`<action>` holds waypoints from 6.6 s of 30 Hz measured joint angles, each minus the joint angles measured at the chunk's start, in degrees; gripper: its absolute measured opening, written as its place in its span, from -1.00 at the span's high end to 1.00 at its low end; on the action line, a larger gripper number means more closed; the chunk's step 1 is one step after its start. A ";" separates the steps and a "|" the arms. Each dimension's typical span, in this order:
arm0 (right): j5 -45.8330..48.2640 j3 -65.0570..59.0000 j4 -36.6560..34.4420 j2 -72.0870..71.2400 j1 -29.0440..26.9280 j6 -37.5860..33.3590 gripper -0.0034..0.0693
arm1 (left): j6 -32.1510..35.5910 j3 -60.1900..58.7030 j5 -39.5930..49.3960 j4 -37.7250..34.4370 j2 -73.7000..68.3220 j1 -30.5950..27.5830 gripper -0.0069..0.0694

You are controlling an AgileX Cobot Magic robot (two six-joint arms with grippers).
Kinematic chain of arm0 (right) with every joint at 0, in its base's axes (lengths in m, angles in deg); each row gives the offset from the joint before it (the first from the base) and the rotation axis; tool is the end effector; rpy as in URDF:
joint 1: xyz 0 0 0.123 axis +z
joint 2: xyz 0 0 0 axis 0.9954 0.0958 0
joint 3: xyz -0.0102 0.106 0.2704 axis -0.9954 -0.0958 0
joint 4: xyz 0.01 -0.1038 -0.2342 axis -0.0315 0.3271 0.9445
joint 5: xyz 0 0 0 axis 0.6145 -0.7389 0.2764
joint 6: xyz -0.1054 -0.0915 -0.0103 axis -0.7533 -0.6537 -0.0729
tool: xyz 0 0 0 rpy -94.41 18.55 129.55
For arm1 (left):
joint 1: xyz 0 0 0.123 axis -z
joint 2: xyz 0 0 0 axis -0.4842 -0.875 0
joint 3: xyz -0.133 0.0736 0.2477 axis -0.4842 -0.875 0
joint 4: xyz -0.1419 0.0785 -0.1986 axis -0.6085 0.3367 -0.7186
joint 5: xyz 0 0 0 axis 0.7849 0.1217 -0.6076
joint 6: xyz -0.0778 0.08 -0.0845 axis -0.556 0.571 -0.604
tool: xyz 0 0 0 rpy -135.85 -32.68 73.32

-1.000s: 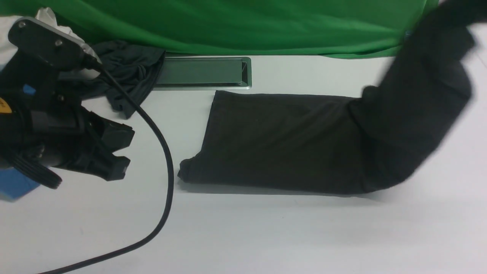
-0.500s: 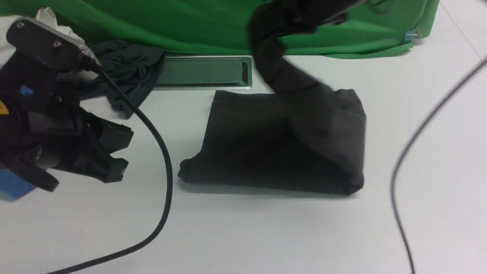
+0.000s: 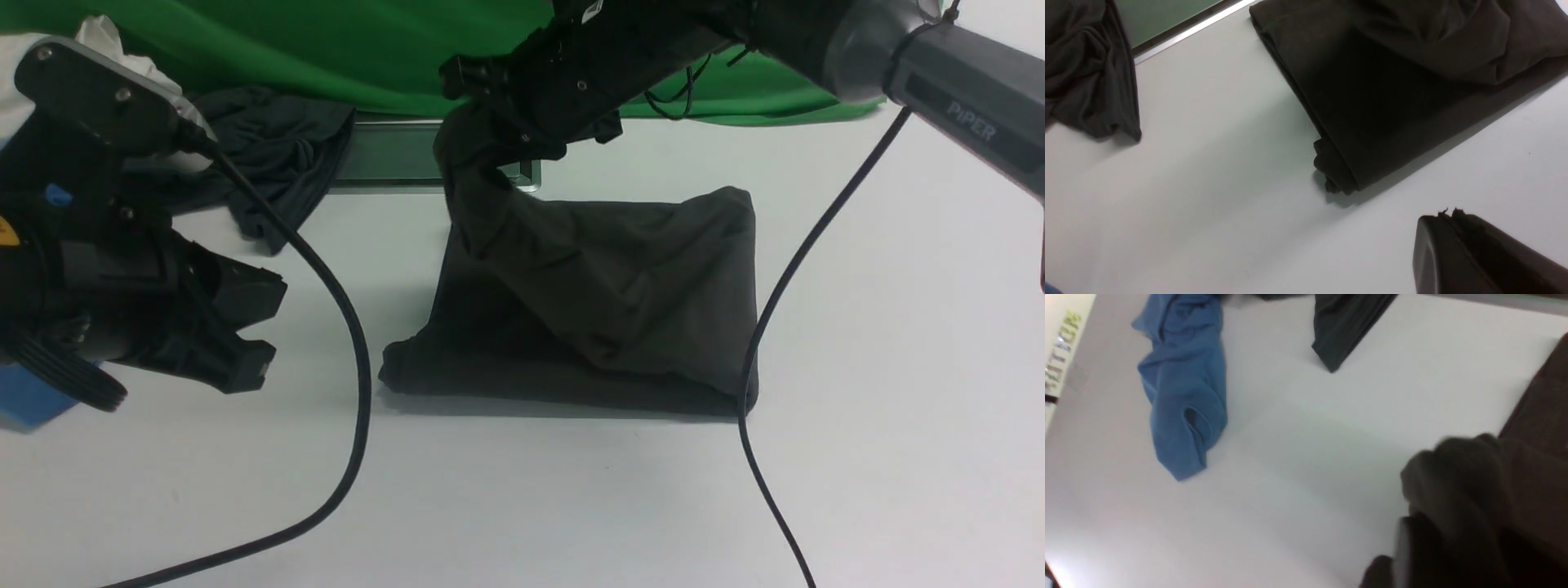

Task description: Fold a long-sleeved shirt on a white desktop.

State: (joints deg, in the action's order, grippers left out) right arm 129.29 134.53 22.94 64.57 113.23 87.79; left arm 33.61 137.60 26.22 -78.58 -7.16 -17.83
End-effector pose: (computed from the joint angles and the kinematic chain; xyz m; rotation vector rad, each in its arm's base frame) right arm 0.4378 0.3131 0.2579 -0.3736 2.5247 0.9550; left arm 0.2255 -0.0731 0.2982 0.6782 2.2205 -0.1774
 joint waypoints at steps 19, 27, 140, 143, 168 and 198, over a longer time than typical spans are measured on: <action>13.00 -12.36 34.32 -14.95 -3.08 -0.62 0.82 | 0.03 0.00 -5.02 -4.95 -1.98 0.00 0.77; 1.99 -30.64 33.19 -12.05 -5.00 0.22 0.86 | 4.81 6.90 -8.23 -12.29 -17.63 0.00 0.77; -44.49 -116.11 34.32 -118.36 -23.57 -0.82 0.86 | 10.29 -38.90 -28.90 0.04 54.52 12.17 0.77; -44.94 -119.46 34.32 -121.58 -24.75 -0.65 0.86 | 10.29 -38.90 -28.90 0.04 54.52 12.17 0.77; -40.08 -120.10 34.32 -125.51 -26.52 0.58 0.81 | 10.31 -38.90 -28.84 0.28 54.52 12.17 0.77; -40.14 -120.10 34.32 -125.51 -26.52 0.65 0.62 | -0.32 -44.01 -31.52 1.46 58.02 -12.34 0.77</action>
State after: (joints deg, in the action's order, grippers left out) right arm 89.15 14.43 57.26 -60.94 86.71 88.44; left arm 33.29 93.59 -5.30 -77.12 50.86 -30.17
